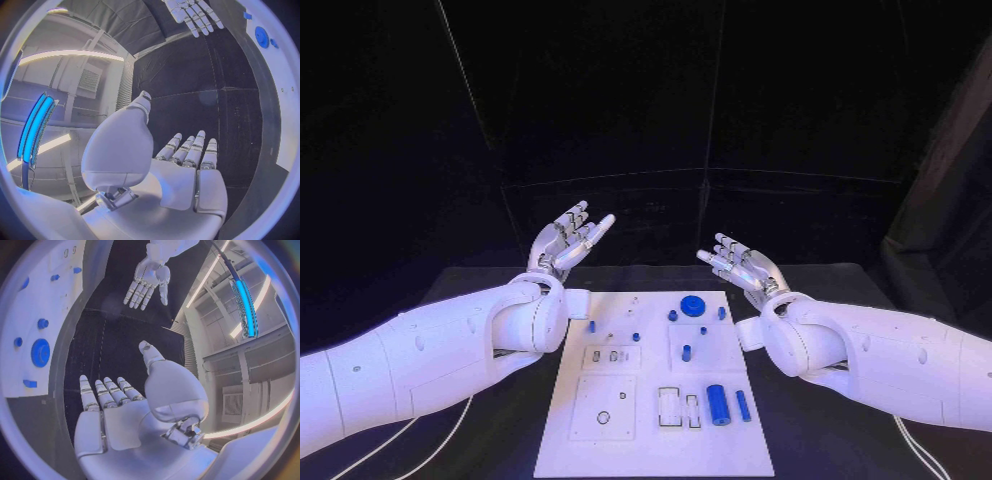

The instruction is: Assemble the parts on the task board

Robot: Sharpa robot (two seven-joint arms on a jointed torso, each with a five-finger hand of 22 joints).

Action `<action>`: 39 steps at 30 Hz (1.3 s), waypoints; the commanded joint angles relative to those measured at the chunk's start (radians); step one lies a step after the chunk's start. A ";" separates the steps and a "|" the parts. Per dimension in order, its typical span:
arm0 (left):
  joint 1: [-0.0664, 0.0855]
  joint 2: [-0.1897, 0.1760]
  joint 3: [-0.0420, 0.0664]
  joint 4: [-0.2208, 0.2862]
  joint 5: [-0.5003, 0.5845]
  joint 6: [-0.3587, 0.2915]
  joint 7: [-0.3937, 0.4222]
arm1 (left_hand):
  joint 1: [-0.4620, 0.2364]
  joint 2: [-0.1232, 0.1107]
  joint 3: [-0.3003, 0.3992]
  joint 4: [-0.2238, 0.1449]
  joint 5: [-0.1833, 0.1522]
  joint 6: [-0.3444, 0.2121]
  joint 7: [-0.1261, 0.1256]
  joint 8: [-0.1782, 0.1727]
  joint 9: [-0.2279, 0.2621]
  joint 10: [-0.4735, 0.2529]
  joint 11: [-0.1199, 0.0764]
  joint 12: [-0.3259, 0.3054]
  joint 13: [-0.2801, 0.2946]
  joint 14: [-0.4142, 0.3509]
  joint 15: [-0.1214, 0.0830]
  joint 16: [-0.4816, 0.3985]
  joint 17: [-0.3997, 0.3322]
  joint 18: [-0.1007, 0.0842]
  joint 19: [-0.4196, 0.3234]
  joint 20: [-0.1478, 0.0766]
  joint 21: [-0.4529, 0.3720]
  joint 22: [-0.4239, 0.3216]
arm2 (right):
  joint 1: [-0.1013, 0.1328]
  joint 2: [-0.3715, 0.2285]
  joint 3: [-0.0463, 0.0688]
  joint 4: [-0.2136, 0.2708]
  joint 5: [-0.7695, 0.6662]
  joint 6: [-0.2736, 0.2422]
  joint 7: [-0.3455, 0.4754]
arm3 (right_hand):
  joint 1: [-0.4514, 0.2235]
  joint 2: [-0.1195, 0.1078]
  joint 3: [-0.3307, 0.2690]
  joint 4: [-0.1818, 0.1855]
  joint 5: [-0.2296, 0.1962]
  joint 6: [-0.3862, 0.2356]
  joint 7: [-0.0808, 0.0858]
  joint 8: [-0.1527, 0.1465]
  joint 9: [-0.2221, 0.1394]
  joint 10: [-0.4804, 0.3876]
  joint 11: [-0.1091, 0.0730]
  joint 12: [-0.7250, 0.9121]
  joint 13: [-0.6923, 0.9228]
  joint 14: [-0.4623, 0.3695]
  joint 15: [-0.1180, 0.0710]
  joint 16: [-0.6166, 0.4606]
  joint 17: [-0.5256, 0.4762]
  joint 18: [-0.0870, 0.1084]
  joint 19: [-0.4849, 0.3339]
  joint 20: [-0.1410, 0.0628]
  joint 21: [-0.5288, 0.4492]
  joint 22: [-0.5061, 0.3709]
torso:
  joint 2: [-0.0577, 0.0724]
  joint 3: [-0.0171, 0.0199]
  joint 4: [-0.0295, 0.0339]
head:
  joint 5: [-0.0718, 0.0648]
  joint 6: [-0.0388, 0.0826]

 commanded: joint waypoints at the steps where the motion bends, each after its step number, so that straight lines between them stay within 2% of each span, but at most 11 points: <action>1: 0.003 0.002 0.000 -0.002 0.013 0.074 0.047 | 0.011 0.002 0.001 0.004 0.006 0.008 0.109 0.007 0.002 0.006 0.010 0.005 0.002 0.013 0.002 0.006 0.002 0.008 0.001 0.006 0.005 0.001 | 0.013 0.008 -0.013 -0.019 -0.077 0.171 -0.038 | 0.162 0.008 0.056 -0.120 -0.049 0.174 0.135 0.034 0.020 0.216 0.045 0.037 0.020 0.261 0.044 0.062 0.028 0.052 0.281 0.004 0.092 0.046 | 0.000 -0.0001 0.0000 | 0.000 0.000; 3: 0.003 0.002 0.000 -0.002 0.013 0.074 0.047 | 0.014 0.008 0.004 0.003 0.006 0.020 0.117 0.010 0.003 0.021 0.018 0.008 0.004 0.037 0.005 0.012 0.006 0.006 0.005 0.007 0.007 0.002 | 0.018 0.012 -0.023 -0.029 -0.086 0.196 -0.044 | 0.190 0.008 0.073 -0.148 -0.057 0.289 0.140 0.060 0.034 0.392 0.054 0.076 0.037 0.458 0.038 0.118 0.046 0.075 0.416 0.002 0.145 0.068 | 0.000 -0.0001 0.0000 | 0.000 0.000; 5: 0.003 0.002 0.000 -0.002 0.013 0.074 0.047 | 0.022 0.027 0.014 0.000 0.006 0.056 0.129 0.018 0.008 0.069 0.029 0.019 0.010 0.100 0.012 0.032 0.016 0.003 0.029 0.008 0.014 0.008 | 0.022 0.014 -0.029 -0.035 -0.092 0.210 -0.047 | 0.212 0.009 0.092 -0.173 -0.068 0.453 0.133 0.100 0.052 0.619 0.033 0.132 0.056 0.674 0.008 0.177 0.063 0.106 0.512 -0.001 0.191 0.082 | 0.000 -0.0001 0.0000 | 0.000 0.000; 7: 0.003 0.002 0.000 -0.002 0.013 0.074 0.047 | 0.035 0.049 0.023 -0.005 0.004 0.121 0.143 0.033 0.017 0.175 0.048 0.043 0.022 0.203 0.024 0.064 0.031 -0.011 0.081 0.005 0.033 0.019 | 0.023 0.015 -0.031 -0.037 -0.094 0.216 -0.049 | 0.228 0.004 0.109 -0.180 -0.080 0.578 0.119 0.127 0.062 0.696 0.012 0.150 0.054 0.756 -0.017 0.194 0.062 0.122 0.572 -0.011 0.220 0.090 | 0.000 -0.0001 0.0000 | 0.000 0.000; 8: 0.007 -0.031 0.000 0.003 0.018 0.106 0.060 | 0.040 0.059 0.027 -0.008 0.004 0.153 0.146 0.042 0.021 0.227 0.055 0.057 0.029 0.261 0.029 0.083 0.040 -0.015 0.115 0.008 0.045 0.026 | 0.038 0.000 -0.008 -0.098 -0.337 0.101 -0.006 | 0.234 -0.002 0.118 -0.180 -0.086 0.623 0.113 0.133 0.064 0.727 0.004 0.154 0.050 0.792 -0.028 0.199 0.061 0.124 0.601 -0.021 0.234 0.093 | 0.015 -0.0032 -0.0028 | 0.004 -0.013; 10: 0.008 -0.039 0.000 0.010 0.018 0.108 0.064 | 0.054 0.074 0.030 -0.020 0.006 0.252 0.148 0.068 0.035 0.379 0.052 0.099 0.046 0.402 0.023 0.133 0.061 -0.012 0.252 0.006 0.098 0.055 | 0.041 -0.001 0.008 -0.106 -0.386 0.097 -0.009 | 0.241 -0.013 0.134 -0.181 -0.096 0.685 0.105 0.139 0.064 0.771 -0.008 0.154 0.043 0.846 -0.045 0.203 0.057 0.124 0.644 -0.040 0.256 0.099 | 0.020 -0.0031 -0.0016 | 0.003 -0.010; 13: 0.010 -0.052 0.000 0.021 0.018 0.113 0.069 | 0.071 0.090 0.024 -0.047 0.006 0.420 0.135 0.112 0.055 0.618 0.024 0.166 0.068 0.535 -0.014 0.184 0.076 0.024 0.549 0.006 0.217 0.113 | 0.044 -0.003 0.041 -0.117 -0.471 0.092 -0.019 | 0.246 -0.031 0.166 -0.181 -0.109 0.732 0.093 0.132 0.055 0.832 -0.024 0.139 0.036 0.920 -0.070 0.197 0.048 0.120 0.697 -0.068 0.287 0.108 | 0.027 -0.0040 0.0016 | 0.001 -0.008; 17: 0.013 -0.071 0.000 0.045 0.010 0.126 0.067 | 0.085 0.104 0.014 -0.081 0.005 0.561 0.118 0.140 0.065 0.699 0.003 0.177 0.060 0.637 -0.044 0.207 0.078 0.046 0.663 -0.004 0.257 0.122 | 0.058 -0.005 0.069 -0.129 -0.598 0.088 -0.046 | 0.248 -0.053 0.202 -0.181 -0.113 0.780 0.083 0.124 0.048 0.893 -0.040 0.120 0.037 1.001 -0.094 0.191 0.048 0.120 0.745 -0.095 0.329 0.124 | 0.043 -0.0070 0.0068 | -0.006 -0.006; 19: 0.014 -0.079 0.000 0.056 0.004 0.132 0.065 | 0.087 0.110 0.007 -0.096 0.003 0.604 0.113 0.142 0.063 0.725 -0.004 0.173 0.053 0.665 -0.051 0.204 0.075 0.046 0.698 -0.012 0.260 0.119 | 0.066 -0.005 0.073 -0.132 -0.647 0.088 -0.062 | 0.246 -0.062 0.216 -0.180 -0.111 0.796 0.079 0.117 0.046 0.916 -0.046 0.109 0.036 1.029 -0.101 0.184 0.047 0.118 0.756 -0.106 0.350 0.133 | 0.049 -0.0080 0.0088 | -0.007 -0.008; 30: 0.018 -0.140 0.000 0.153 -0.007 0.158 0.050 | 0.090 0.129 -0.011 -0.139 0.004 0.650 0.105 0.122 0.047 0.776 -0.014 0.146 0.041 0.716 -0.063 0.180 0.061 0.044 0.765 -0.026 0.251 0.101 | 0.103 0.005 0.082 -0.131 -1.083 0.122 -0.269 | 0.228 -0.110 0.242 -0.177 -0.089 0.867 0.057 0.086 0.044 1.023 -0.079 0.063 0.038 1.218 -0.154 0.199 0.076 0.119 0.825 -0.160 0.531 0.231 | 0.092 -0.0198 0.0163 | -0.019 -0.007; 39: 0.019 -0.181 0.000 0.235 -0.008 0.169 0.049 | 0.089 0.136 -0.018 -0.158 0.004 0.658 0.105 0.107 0.039 0.782 -0.014 0.127 0.040 0.740 -0.067 0.172 0.057 0.044 0.795 -0.030 0.247 0.093 | 0.108 0.023 0.082 -0.093 -1.445 0.201 -0.416 | 0.199 -0.141 0.246 -0.172 -0.115 0.890 0.037 0.066 0.044 1.045 -0.099 0.039 0.038 1.337 -0.183 0.253 0.131 0.121 0.879 -0.188 0.643 0.290 | 0.142 -0.0306 0.0315 | -0.034 -0.006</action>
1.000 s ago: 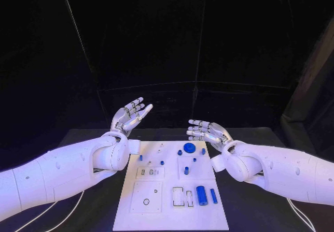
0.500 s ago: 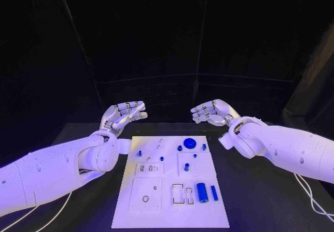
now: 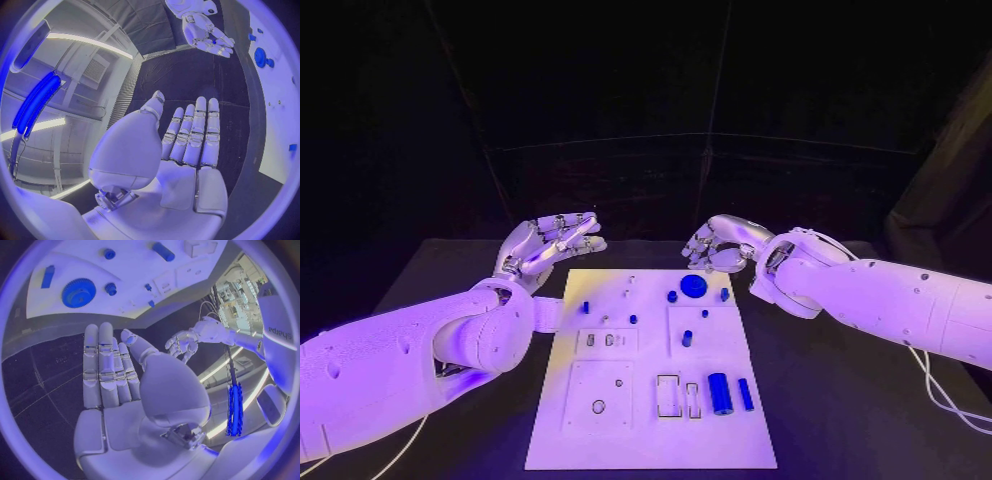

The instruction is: Assemble the parts on the task board

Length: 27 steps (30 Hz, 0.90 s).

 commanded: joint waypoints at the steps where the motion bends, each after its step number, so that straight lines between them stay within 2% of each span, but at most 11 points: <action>1: 0.002 -0.008 0.001 0.023 -0.010 0.030 0.015 | 0.004 0.011 -0.001 -0.008 0.000 0.006 0.021 -0.007 -0.001 0.006 -0.001 -0.006 -0.001 0.009 0.001 -0.007 -0.001 0.014 0.009 0.000 -0.004 -0.002 | 0.003 0.005 0.001 0.019 -0.294 0.072 -0.116 | -0.009 -0.013 0.008 0.001 -0.014 0.008 -0.006 -0.011 -0.002 0.001 -0.005 -0.009 0.000 0.029 -0.007 0.011 0.018 0.019 0.010 -0.006 0.034 0.018 | 0.034 -0.0072 0.0111 | -0.007 0.004; 4: 0.002 -0.012 0.001 0.034 -0.010 0.033 0.018 | 0.005 0.012 -0.001 -0.010 0.000 0.007 0.021 -0.008 -0.002 0.006 -0.001 -0.007 -0.001 0.010 0.000 -0.008 -0.002 0.014 0.011 0.000 -0.004 -0.002 | 0.003 0.012 0.001 0.031 -0.353 0.092 -0.133 | -0.014 -0.016 0.011 0.003 -0.023 0.010 -0.009 -0.016 -0.002 -0.006 -0.006 -0.009 0.000 0.041 -0.009 0.020 0.029 0.020 0.014 -0.007 0.046 0.023 | 0.048 -0.0092 0.0142 | -0.009 0.011; 9: 0.003 -0.014 0.001 0.046 -0.010 0.038 0.019 | 0.005 0.013 -0.001 -0.011 0.000 0.007 0.021 -0.009 -0.002 0.007 -0.001 -0.008 -0.001 0.010 0.000 -0.009 -0.002 0.014 0.013 0.000 -0.005 -0.003 | 0.004 0.020 0.002 0.041 -0.396 0.106 -0.144 | -0.020 -0.021 0.018 0.004 -0.032 0.007 -0.012 -0.025 -0.002 -0.016 -0.007 -0.009 0.000 0.059 -0.013 0.038 0.047 0.020 0.025 -0.010 0.066 0.032 | 0.065 -0.0111 0.0177 | -0.013 0.011; 15: 0.003 -0.013 0.001 0.050 -0.010 0.042 0.018 | 0.005 0.014 -0.001 -0.014 0.000 0.008 0.021 -0.011 -0.002 0.006 -0.001 -0.011 -0.001 0.010 0.001 -0.011 -0.003 0.014 0.014 0.000 -0.006 -0.004 | 0.004 0.024 0.002 0.049 -0.432 0.113 -0.150 | -0.025 -0.026 0.025 0.005 -0.033 -0.001 -0.014 -0.029 -0.002 -0.026 -0.008 -0.008 0.001 0.070 -0.015 0.061 0.068 0.020 0.034 -0.012 0.086 0.041 | 0.073 -0.0130 0.0206 | -0.013 0.010; 22: 0.003 -0.011 0.001 0.049 -0.010 0.042 0.020 | 0.005 0.015 -0.002 -0.015 0.000 0.007 0.023 -0.013 -0.003 0.006 0.000 -0.013 -0.002 0.010 0.001 -0.013 -0.004 0.013 0.016 0.000 -0.007 -0.005 | 0.003 0.026 0.002 0.059 -0.464 0.123 -0.157 | -0.037 -0.032 0.047 0.010 -0.033 0.000 -0.018 -0.028 -0.001 -0.028 -0.012 -0.008 0.001 0.073 -0.021 0.167 0.139 0.020 0.057 -0.017 0.137 0.065 | 0.080 -0.0110 0.0225 | -0.014 0.010; 27: 0.003 -0.011 0.001 0.048 -0.010 0.044 0.019 | 0.004 0.015 -0.003 -0.017 0.000 0.007 0.024 -0.015 -0.003 0.005 0.001 -0.015 -0.002 0.010 0.002 -0.015 -0.005 0.013 0.017 0.000 -0.008 -0.006 | 0.003 0.027 0.002 0.062 -0.471 0.129 -0.158 | -0.045 -0.036 0.064 0.015 -0.034 0.002 -0.018 -0.028 -0.001 -0.028 -0.012 -0.007 0.001 0.068 -0.022 0.223 0.178 0.020 0.060 -0.017 0.164 0.078 | 0.082 -0.0109 0.0197 | -0.012 0.010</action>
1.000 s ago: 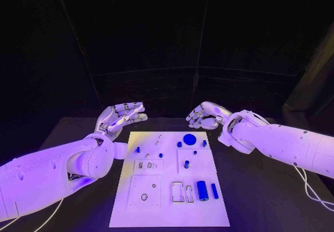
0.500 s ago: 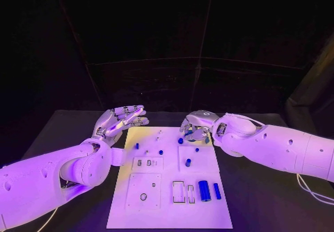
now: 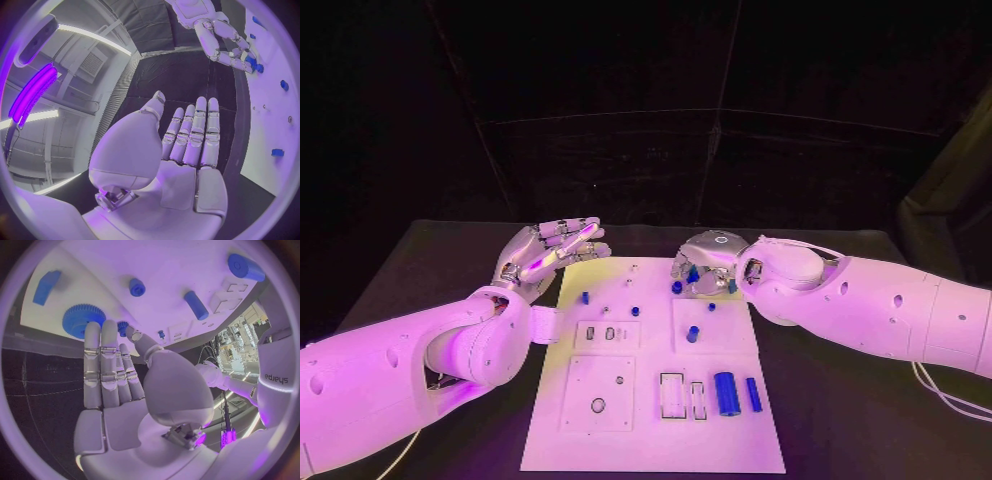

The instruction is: Assemble the parts on the task board

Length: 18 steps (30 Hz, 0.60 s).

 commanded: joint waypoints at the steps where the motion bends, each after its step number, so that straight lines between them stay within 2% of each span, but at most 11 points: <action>1: 0.002 0.001 0.001 0.000 -0.007 0.017 0.019 | 0.000 0.011 0.000 -0.003 0.000 0.008 0.024 -0.007 -0.001 0.005 0.001 -0.004 -0.001 0.007 -0.002 -0.003 -0.001 0.013 0.007 0.003 -0.004 -0.001 | 0.003 0.001 0.001 0.004 -0.038 0.018 -0.010 | -0.012 0.000 0.010 0.001 -0.006 0.000 -0.003 -0.004 0.000 -0.006 0.002 -0.002 0.001 0.035 -0.007 0.022 0.016 0.020 0.009 0.000 0.012 0.005 | 0.004 0.0009 -0.0018 | 0.001 0.000; 10: 0.002 0.002 0.001 -0.003 -0.007 0.019 0.017 | 0.000 0.012 -0.001 -0.005 0.000 0.007 0.025 -0.008 -0.002 0.005 0.001 -0.006 -0.001 0.006 -0.002 -0.005 -0.001 0.013 0.008 0.003 -0.005 -0.002 | 0.003 0.011 0.001 -0.004 -0.040 0.021 -0.004 | -0.022 0.000 0.041 0.013 -0.011 0.004 -0.004 -0.004 0.000 -0.004 0.001 -0.002 0.001 0.029 -0.008 0.095 0.065 0.020 0.012 0.000 0.052 0.026 | 0.009 0.0010 0.0011 | -0.004 0.002; 13: 0.002 0.002 0.001 -0.004 -0.007 0.020 0.016 | 0.000 0.012 -0.001 -0.005 0.000 0.007 0.025 -0.008 -0.002 0.005 0.001 -0.006 -0.001 0.006 -0.002 -0.005 -0.001 0.013 0.008 0.003 -0.005 -0.002 | 0.003 0.017 0.001 -0.013 -0.040 0.028 -0.003 | -0.024 0.003 0.062 0.020 -0.034 0.007 -0.005 -0.004 0.000 -0.002 0.000 -0.002 0.001 0.025 -0.008 0.125 0.085 0.020 0.012 0.001 0.070 0.035 | 0.011 0.0008 0.0024 | -0.004 0.002; 18: 0.002 0.003 0.001 -0.004 -0.007 0.021 0.013 | -0.002 0.013 -0.002 -0.007 0.000 0.007 0.027 -0.011 -0.002 0.003 0.003 -0.009 -0.001 0.006 -0.001 -0.007 -0.002 0.012 0.009 0.003 -0.007 -0.004 | 0.003 0.027 0.001 -0.025 -0.038 0.036 0.002 | -0.031 0.002 0.084 0.033 -0.041 0.011 -0.004 -0.004 0.000 -0.002 -0.001 -0.002 0.001 0.018 -0.007 0.154 0.103 0.020 0.009 0.002 0.087 0.044 | 0.013 0.0016 0.0022 | -0.001 -0.001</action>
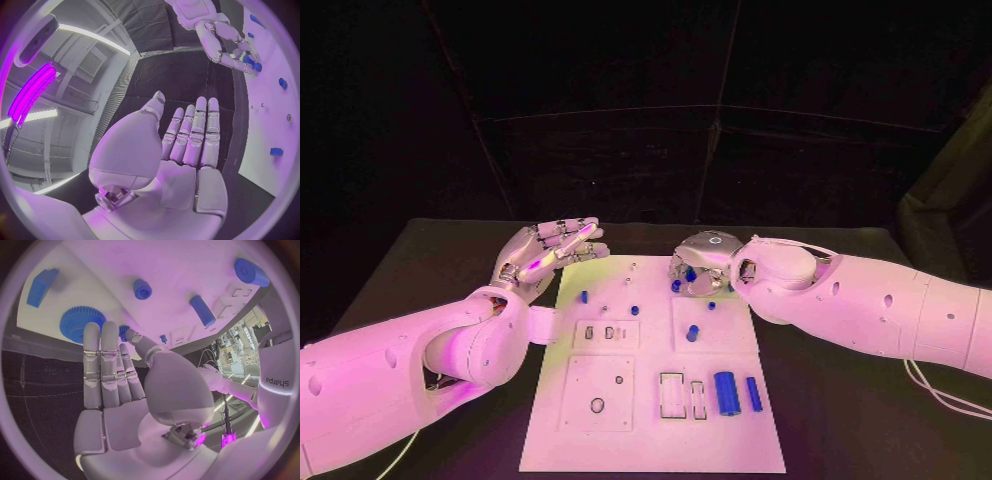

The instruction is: Assemble the parts on the task board

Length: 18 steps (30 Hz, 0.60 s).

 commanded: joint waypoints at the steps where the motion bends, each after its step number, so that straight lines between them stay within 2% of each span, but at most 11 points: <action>1: 0.002 0.001 0.001 0.000 -0.007 0.017 0.013 | 0.002 0.010 -0.002 -0.007 0.000 0.007 0.027 -0.007 -0.001 0.003 0.003 -0.005 -0.001 0.006 -0.001 -0.008 -0.001 0.013 0.005 0.000 -0.007 -0.002 | 0.002 0.005 0.001 -0.004 -0.009 0.019 0.007 | -0.011 -0.003 0.014 0.005 -0.006 0.008 -0.001 -0.004 0.000 -0.003 -0.001 -0.002 0.001 0.021 -0.004 0.016 0.010 0.021 0.002 0.002 0.010 0.005 | 0.003 0.0005 0.0010 | 0.002 -0.002; 13: 0.002 0.003 0.001 -0.004 -0.007 0.019 0.009 | 0.001 0.010 -0.003 -0.008 0.000 0.006 0.028 -0.009 -0.001 0.003 0.003 -0.007 -0.001 0.006 0.000 -0.009 -0.002 0.012 0.006 0.000 -0.008 -0.003 | 0.002 0.011 0.001 -0.009 -0.008 0.040 0.006 | -0.010 -0.005 0.062 0.027 -0.014 0.029 -0.004 0.001 0.002 0.015 -0.005 0.001 0.002 0.016 -0.007 0.079 0.045 0.021 0.000 0.002 0.051 0.027 | 0.004 0.0008 -0.0002 | 0.003 -0.007; 18: 0.002 0.002 0.001 -0.005 -0.007 0.020 0.008 | 0.001 0.011 -0.002 -0.009 0.000 0.006 0.028 -0.010 -0.001 0.002 0.004 -0.008 -0.001 0.006 0.000 -0.010 -0.002 0.012 0.006 0.000 -0.009 -0.004 | 0.002 0.011 0.001 -0.010 -0.008 0.051 -0.001 | 0.003 -0.002 0.087 0.028 -0.025 0.046 -0.005 0.004 0.004 0.034 -0.008 0.003 0.003 0.016 -0.009 0.112 0.066 0.021 0.001 0.000 0.071 0.037 | 0.005 0.0004 0.0015 | 0.003 -0.007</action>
